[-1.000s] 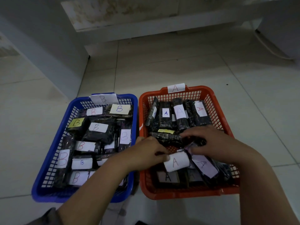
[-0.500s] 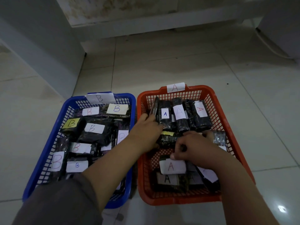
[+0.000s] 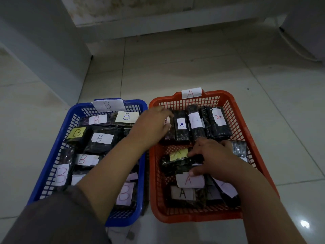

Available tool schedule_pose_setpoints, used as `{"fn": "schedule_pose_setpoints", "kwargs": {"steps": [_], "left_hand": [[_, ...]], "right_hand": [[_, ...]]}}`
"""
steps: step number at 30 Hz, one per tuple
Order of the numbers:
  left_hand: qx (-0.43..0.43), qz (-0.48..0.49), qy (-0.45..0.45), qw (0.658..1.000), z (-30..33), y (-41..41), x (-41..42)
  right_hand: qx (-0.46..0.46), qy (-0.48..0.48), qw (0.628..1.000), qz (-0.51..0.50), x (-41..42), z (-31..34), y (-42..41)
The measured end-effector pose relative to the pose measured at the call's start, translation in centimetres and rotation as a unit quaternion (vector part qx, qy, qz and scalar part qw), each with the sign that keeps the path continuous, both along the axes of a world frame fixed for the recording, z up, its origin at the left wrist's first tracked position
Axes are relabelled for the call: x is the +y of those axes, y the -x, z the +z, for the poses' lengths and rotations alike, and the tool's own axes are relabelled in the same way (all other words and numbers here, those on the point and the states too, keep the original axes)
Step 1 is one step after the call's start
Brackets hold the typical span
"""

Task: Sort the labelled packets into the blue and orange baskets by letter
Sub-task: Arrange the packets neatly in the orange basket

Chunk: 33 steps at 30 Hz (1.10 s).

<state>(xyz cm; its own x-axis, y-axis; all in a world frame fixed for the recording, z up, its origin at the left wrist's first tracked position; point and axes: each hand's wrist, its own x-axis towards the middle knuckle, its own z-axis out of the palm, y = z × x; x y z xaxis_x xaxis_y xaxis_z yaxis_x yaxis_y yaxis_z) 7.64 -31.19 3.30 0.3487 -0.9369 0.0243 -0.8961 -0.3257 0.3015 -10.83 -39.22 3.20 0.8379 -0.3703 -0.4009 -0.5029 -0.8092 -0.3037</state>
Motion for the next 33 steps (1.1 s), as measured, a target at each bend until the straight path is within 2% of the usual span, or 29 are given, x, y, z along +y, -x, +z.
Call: {"fn": "schedule_pose_setpoints", "kwargs": {"steps": [1,4,5,10,13,17,20,23,25,33], "left_hand": [[-0.023,0.006,-0.015,1.000,-0.1,-0.2,-0.8],[-0.076,-0.036,-0.155,0.984,-1.4,-0.3,-2.6],[-0.091,-0.041,-0.170,0.980,-2.0,-0.3,-2.8],[-0.112,-0.011,-0.095,0.989,-3.9,0.5,-2.1],[-0.120,-0.008,-0.084,0.989,-3.9,1.4,-1.5],[-0.048,0.037,0.012,0.998,-1.6,1.8,-1.2],[0.043,0.110,0.034,0.992,0.1,0.8,-1.0],[0.182,0.206,0.071,0.959,0.9,0.0,-0.9],[0.242,0.239,0.084,0.936,0.8,0.5,-1.0],[0.217,0.287,0.146,0.921,-0.5,1.7,0.1]], "right_hand": [[0.001,0.000,1.000,0.001,0.0,0.1,-0.1],[0.003,-0.004,1.000,0.006,-0.1,0.2,-0.1],[0.002,-0.007,1.000,0.007,-0.1,0.2,-0.1],[0.005,-0.018,1.000,0.008,-0.3,0.2,-0.1],[0.008,-0.019,1.000,0.004,-0.2,0.2,-0.1],[0.000,-0.021,1.000,0.004,-0.3,0.0,0.1],[0.004,-0.026,1.000,-0.002,-0.2,0.0,0.0],[0.003,-0.026,1.000,-0.006,-0.2,0.1,0.0],[0.004,-0.029,1.000,-0.008,-0.2,0.2,0.0],[0.018,-0.028,0.999,0.000,-0.1,0.5,0.0]]}}
